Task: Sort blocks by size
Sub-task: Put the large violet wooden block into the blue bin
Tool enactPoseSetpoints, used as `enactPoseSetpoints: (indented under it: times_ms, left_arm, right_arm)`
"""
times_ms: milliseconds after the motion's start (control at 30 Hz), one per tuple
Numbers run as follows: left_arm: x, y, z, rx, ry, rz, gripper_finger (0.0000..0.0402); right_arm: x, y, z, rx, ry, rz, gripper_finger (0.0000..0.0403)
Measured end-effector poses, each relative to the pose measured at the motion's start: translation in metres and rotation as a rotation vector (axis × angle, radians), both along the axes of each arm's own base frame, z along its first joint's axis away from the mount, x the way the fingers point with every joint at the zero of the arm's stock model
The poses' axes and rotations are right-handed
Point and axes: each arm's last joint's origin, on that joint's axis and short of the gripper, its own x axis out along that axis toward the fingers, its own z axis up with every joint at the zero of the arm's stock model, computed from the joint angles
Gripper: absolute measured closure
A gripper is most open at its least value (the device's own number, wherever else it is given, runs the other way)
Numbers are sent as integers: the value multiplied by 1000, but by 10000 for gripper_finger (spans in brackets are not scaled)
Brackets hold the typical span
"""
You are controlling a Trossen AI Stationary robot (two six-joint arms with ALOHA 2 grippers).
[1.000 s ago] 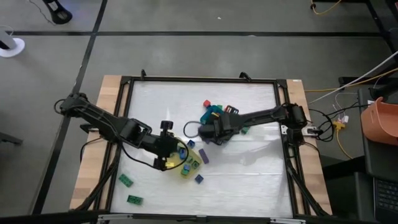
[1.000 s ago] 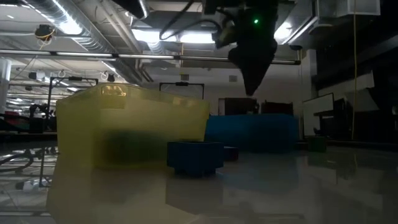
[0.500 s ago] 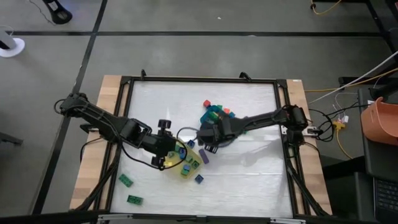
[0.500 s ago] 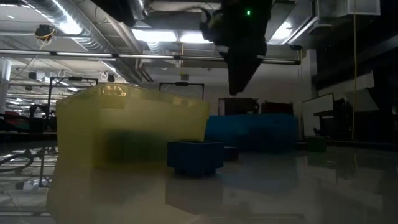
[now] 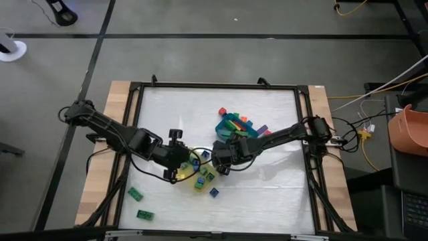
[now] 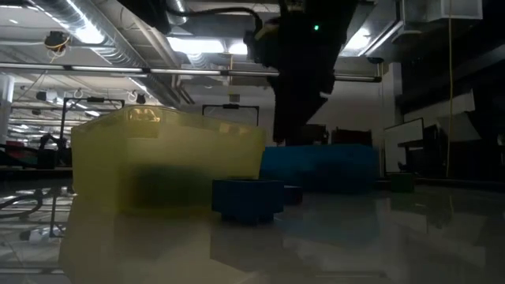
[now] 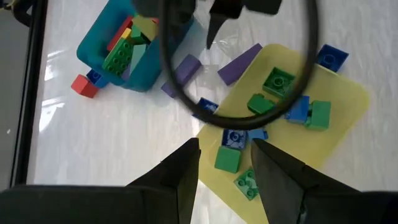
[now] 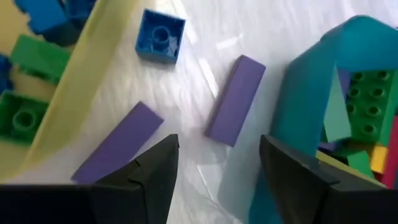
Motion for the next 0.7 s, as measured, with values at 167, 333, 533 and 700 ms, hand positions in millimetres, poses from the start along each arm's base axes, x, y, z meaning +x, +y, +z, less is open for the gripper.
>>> enactPoseSetpoints:
  times_ms: [167, 333, 533, 700]
  left_arm:
    - [0, -1, 0, -9, -3, 9, 268]
    - [0, -1, 0, -10, -3, 10, 268]
    - [0, -1, 0, -8, -3, 7, 268]
    - [0, -1, 0, -8, -3, 8, 268]
  right_arm:
    - [4, -7, -12, 46, -48, -14, 180]
    - [2, -15, -23, 61, -48, -35, 180]
    - [-2, -26, -33, 56, -31, -83, 180]
    - [-1, -34, -39, 77, -54, -96, 180]
